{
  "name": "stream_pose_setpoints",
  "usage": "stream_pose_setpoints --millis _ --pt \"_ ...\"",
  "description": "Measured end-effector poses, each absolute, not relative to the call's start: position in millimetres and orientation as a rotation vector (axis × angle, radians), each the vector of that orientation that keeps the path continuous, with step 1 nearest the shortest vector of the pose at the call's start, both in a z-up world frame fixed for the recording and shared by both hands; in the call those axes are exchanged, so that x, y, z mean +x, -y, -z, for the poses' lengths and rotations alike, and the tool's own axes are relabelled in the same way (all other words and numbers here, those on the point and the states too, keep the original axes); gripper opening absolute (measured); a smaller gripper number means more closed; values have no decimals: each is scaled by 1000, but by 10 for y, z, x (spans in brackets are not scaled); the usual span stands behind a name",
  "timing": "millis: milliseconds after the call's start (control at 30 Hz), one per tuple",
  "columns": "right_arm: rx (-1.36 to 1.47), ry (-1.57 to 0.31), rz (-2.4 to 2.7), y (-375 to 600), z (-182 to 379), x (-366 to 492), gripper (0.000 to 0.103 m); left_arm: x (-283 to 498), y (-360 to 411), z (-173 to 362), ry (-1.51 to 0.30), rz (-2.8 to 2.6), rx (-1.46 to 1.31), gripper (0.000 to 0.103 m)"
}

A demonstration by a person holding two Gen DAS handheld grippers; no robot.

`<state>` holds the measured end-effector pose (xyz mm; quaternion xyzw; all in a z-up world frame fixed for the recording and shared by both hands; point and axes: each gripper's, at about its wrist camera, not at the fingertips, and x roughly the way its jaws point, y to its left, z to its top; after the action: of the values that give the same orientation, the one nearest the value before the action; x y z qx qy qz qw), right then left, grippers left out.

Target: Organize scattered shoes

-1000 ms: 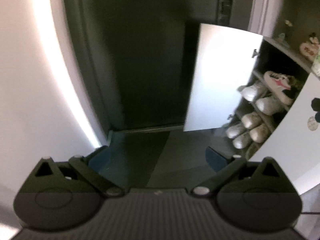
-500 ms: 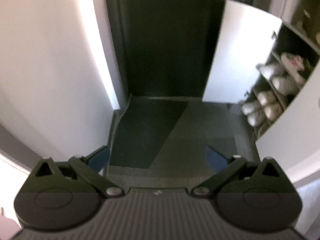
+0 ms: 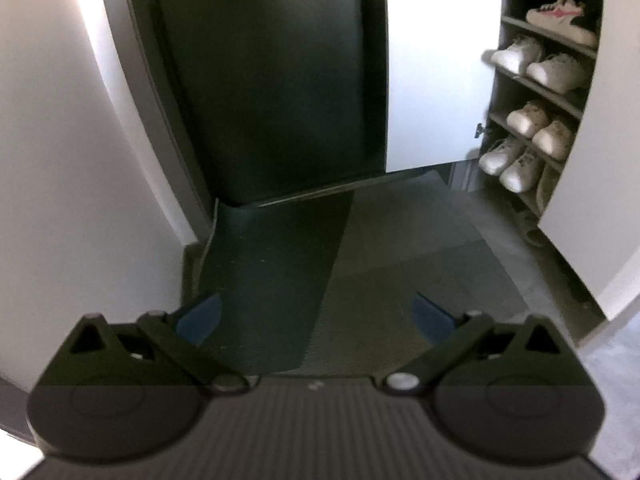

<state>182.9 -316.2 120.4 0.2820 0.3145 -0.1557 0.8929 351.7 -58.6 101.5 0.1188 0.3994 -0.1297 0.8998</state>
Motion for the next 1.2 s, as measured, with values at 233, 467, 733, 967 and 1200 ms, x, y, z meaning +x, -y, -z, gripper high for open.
stream_pose_setpoints --millis 233,467,733,967,1200 --pt "398 -648 226 3301 210 2268 65 3960 745 367 -859 216 336 100" --pt "373 -681 235 3864 1245 2645 66 3807 496 896 -896 158 250 101" --pt "463 -609 125 3309 1830 2499 66 3365 359 882 -893 205 153 102" --pt "391 -583 -62 2901 1215 2592 66 2975 59 392 -867 150 75 103" --pt "243 -520 -206 2655 403 2204 66 2206 -415 -103 -790 -40 15 103"
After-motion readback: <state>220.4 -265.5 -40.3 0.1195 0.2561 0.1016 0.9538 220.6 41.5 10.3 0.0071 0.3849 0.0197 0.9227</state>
